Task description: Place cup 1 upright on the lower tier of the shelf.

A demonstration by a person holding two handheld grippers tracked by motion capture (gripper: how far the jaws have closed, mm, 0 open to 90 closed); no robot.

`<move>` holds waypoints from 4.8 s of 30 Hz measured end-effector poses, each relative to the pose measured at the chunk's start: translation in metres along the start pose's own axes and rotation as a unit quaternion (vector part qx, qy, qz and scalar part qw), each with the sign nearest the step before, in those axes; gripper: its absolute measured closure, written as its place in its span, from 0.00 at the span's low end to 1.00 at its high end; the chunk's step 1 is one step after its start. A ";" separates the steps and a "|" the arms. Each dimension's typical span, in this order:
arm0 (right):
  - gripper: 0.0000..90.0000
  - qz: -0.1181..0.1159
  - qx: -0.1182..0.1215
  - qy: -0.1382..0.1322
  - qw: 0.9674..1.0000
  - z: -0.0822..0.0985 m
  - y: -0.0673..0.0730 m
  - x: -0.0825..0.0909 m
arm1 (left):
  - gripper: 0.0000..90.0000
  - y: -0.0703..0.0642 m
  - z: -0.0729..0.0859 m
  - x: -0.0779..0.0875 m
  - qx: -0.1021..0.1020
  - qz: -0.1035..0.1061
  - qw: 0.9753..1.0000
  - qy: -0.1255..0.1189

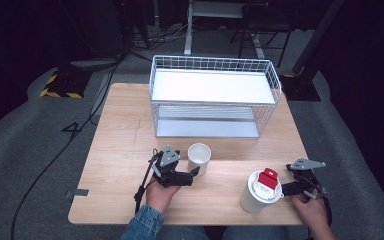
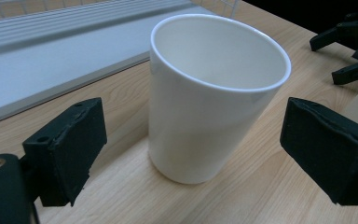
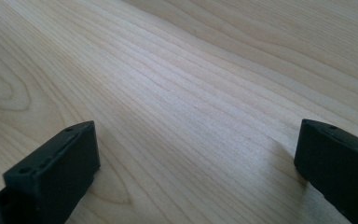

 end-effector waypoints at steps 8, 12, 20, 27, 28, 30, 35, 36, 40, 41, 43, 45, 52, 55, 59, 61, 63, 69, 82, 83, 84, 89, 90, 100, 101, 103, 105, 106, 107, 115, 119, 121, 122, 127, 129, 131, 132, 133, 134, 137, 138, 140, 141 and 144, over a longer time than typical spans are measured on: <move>0.00 0.000 0.000 0.000 1.000 0.000 0.000 0.000 | 0.06 -0.004 -0.001 -0.020 0.003 -0.001 1.000 0.015; 0.00 0.000 0.000 0.000 1.000 0.000 0.000 0.000 | 0.05 -0.002 -0.003 -0.026 0.013 -0.002 1.000 0.015; 0.00 0.000 0.000 0.000 1.000 0.000 0.000 0.000 | 0.06 -0.001 -0.001 -0.039 0.012 -0.004 0.999 0.038; 0.00 0.000 0.000 0.000 1.000 0.000 0.000 0.000 | 0.08 0.001 0.000 -0.043 0.003 -0.007 0.998 0.055; 0.00 0.000 0.000 0.000 1.000 0.000 0.000 0.000 | 0.09 0.001 0.001 -0.043 0.001 -0.006 0.998 0.057; 0.00 0.000 0.000 0.000 1.000 0.000 0.000 0.000 | 0.13 0.000 0.001 -0.044 0.000 -0.002 0.998 0.065; 0.00 0.000 0.000 0.000 1.000 0.000 0.000 0.000 | 0.19 -0.001 0.002 -0.047 -0.009 -0.003 0.997 0.079; 0.00 0.000 0.000 0.000 1.000 0.000 0.000 0.000 | 0.21 -0.002 0.002 -0.047 -0.014 -0.003 0.997 0.079; 0.00 0.000 0.000 0.000 1.000 0.000 0.000 0.000 | 0.25 -0.003 0.003 -0.048 -0.033 -0.016 0.996 0.083; 0.00 0.000 0.000 0.000 1.000 0.000 0.000 0.000 | 0.25 -0.003 0.003 -0.048 -0.038 -0.020 0.996 0.083; 0.00 0.000 0.000 0.000 1.000 0.000 0.000 0.000 | 0.25 -0.004 0.003 -0.048 -0.040 -0.021 0.996 0.082; 0.00 0.000 0.000 0.000 1.000 0.000 0.000 0.000 | 0.26 -0.004 0.003 -0.048 -0.044 -0.025 0.995 0.081; 0.00 0.000 0.000 0.000 1.000 0.000 0.000 0.000 | 0.26 -0.005 0.004 -0.048 -0.045 -0.025 0.995 0.081; 0.00 0.000 0.000 0.000 1.000 0.000 0.000 0.000 | 0.26 -0.006 0.004 -0.048 -0.048 -0.025 0.995 0.081; 0.00 0.000 0.000 0.000 1.000 0.000 0.000 0.000 | 0.26 -0.008 0.002 -0.047 -0.052 -0.027 0.995 0.076; 0.00 0.000 0.000 0.000 1.000 0.000 0.000 0.000 | 0.26 -0.009 0.001 -0.045 -0.052 -0.028 0.996 0.074; 0.00 0.000 0.000 0.000 1.000 0.000 0.000 0.000 | 0.26 -0.009 0.000 -0.043 -0.051 -0.028 0.995 0.076; 0.00 0.000 0.000 0.000 1.000 0.000 0.000 0.000 | 0.26 -0.014 -0.006 -0.038 -0.042 -0.020 0.995 0.084; 0.00 0.002 -0.002 0.000 1.000 0.000 0.000 0.000 | 0.26 -0.023 -0.029 -0.021 -0.051 -0.025 0.996 0.065; 0.00 0.002 -0.002 0.000 1.000 0.000 0.000 0.000 | 0.26 -0.024 -0.030 -0.020 -0.048 -0.024 0.996 0.065; 0.00 0.002 -0.002 0.000 1.000 0.000 0.000 0.000 | 0.26 -0.023 -0.032 -0.019 -0.054 -0.028 0.996 0.065; 0.00 0.003 -0.002 0.000 1.000 0.000 0.000 0.000 | 0.26 -0.021 -0.042 -0.015 -0.049 -0.030 0.997 0.059; 0.00 0.003 -0.002 0.000 1.000 0.000 0.000 0.000 | 0.26 -0.021 -0.044 -0.014 -0.049 -0.032 0.997 0.058; 0.00 0.005 -0.007 -0.001 1.000 -0.001 0.001 -0.001 | 0.26 -0.013 -0.064 -0.015 -0.043 -0.040 0.997 0.048; 0.00 0.006 -0.006 -0.001 1.000 -0.001 0.001 -0.001 | 0.26 -0.012 -0.066 -0.015 -0.043 -0.040 0.997 0.049; 0.00 0.006 -0.006 -0.001 1.000 -0.001 0.001 -0.001 | 0.26 -0.010 -0.071 -0.016 -0.046 -0.044 0.997 0.049; 0.00 0.006 -0.007 -0.001 1.000 -0.001 0.001 -0.001 | 0.26 -0.009 -0.074 -0.017 -0.041 -0.044 0.997 0.042; 0.00 0.006 -0.006 -0.001 1.000 -0.001 0.001 -0.001 | 0.26 -0.008 -0.077 -0.017 -0.041 -0.044 0.997 0.043; 0.00 0.006 -0.007 -0.001 1.000 -0.001 0.001 -0.001 | 0.26 -0.006 -0.079 -0.018 -0.045 -0.045 0.997 0.045; 0.00 0.006 -0.007 -0.001 1.000 -0.001 0.001 -0.001 | 0.26 0.003 -0.096 -0.024 -0.047 -0.049 0.997 0.042; 0.00 0.006 -0.006 -0.001 1.000 -0.001 0.001 -0.001 | 0.26 0.009 -0.102 -0.030 -0.045 -0.049 0.997 0.044; 0.00 0.006 -0.007 -0.001 1.000 -0.001 0.001 -0.001 | 0.26 0.012 -0.104 -0.034 -0.043 -0.050 0.997 0.042; 0.00 0.006 -0.007 -0.001 1.000 -0.001 0.001 -0.001 | 0.26 0.013 -0.106 -0.035 -0.044 -0.051 0.997 0.043; 0.00 0.006 -0.007 -0.001 1.000 -0.001 0.001 -0.001 | 0.26 0.018 -0.111 -0.045 -0.035 -0.055 0.997 0.034; 0.00 0.006 -0.007 -0.001 1.000 -0.001 0.001 -0.001 | 0.26 0.020 -0.111 -0.049 -0.030 -0.055 0.997 0.035; 0.00 0.006 -0.007 -0.001 1.000 -0.001 0.001 -0.001 | 0.26 0.020 -0.111 -0.053 -0.026 -0.057 0.997 0.033; 0.00 0.006 -0.007 -0.001 1.000 -0.001 0.001 -0.001 | 0.26 0.021 -0.111 -0.054 -0.027 -0.057 0.997 0.037; 0.00 0.006 -0.006 -0.001 1.000 -0.001 0.001 -0.001 | 0.26 0.021 -0.111 -0.055 -0.027 -0.058 0.997 0.036; 0.00 0.006 -0.007 -0.001 1.000 -0.001 0.001 -0.001 | 0.26 0.021 -0.111 -0.056 -0.029 -0.061 0.997 0.037; 0.00 0.006 -0.007 -0.001 1.000 -0.001 0.001 -0.001 | 0.26 0.021 -0.112 -0.059 -0.030 -0.064 0.997 0.039; 0.00 0.006 -0.006 -0.001 1.000 -0.001 0.001 -0.001 | 0.26 0.021 -0.112 -0.060 -0.031 -0.065 0.997 0.040; 0.00 0.006 -0.007 -0.001 1.000 -0.001 0.001 -0.001 | 0.26 0.021 -0.112 -0.062 -0.032 -0.066 0.996 0.043; 0.00 0.006 -0.006 -0.001 1.000 -0.001 0.001 -0.001 | 0.26 0.021 -0.111 -0.063 -0.034 -0.067 0.996 0.043; 0.00 0.006 -0.006 -0.001 1.000 -0.001 0.001 -0.001 | 0.26 0.020 -0.111 -0.066 -0.037 -0.067 0.996 0.045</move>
Point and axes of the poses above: each handheld gripper's, and its own axes: x roughly backward along the jaws, z roughly out of its underside, y roughly to its left, the point moved 1 cm from there along -x, roughly forward along the jaws, and after that the axes turned 6 degrees about y, right-handed, at the moved point
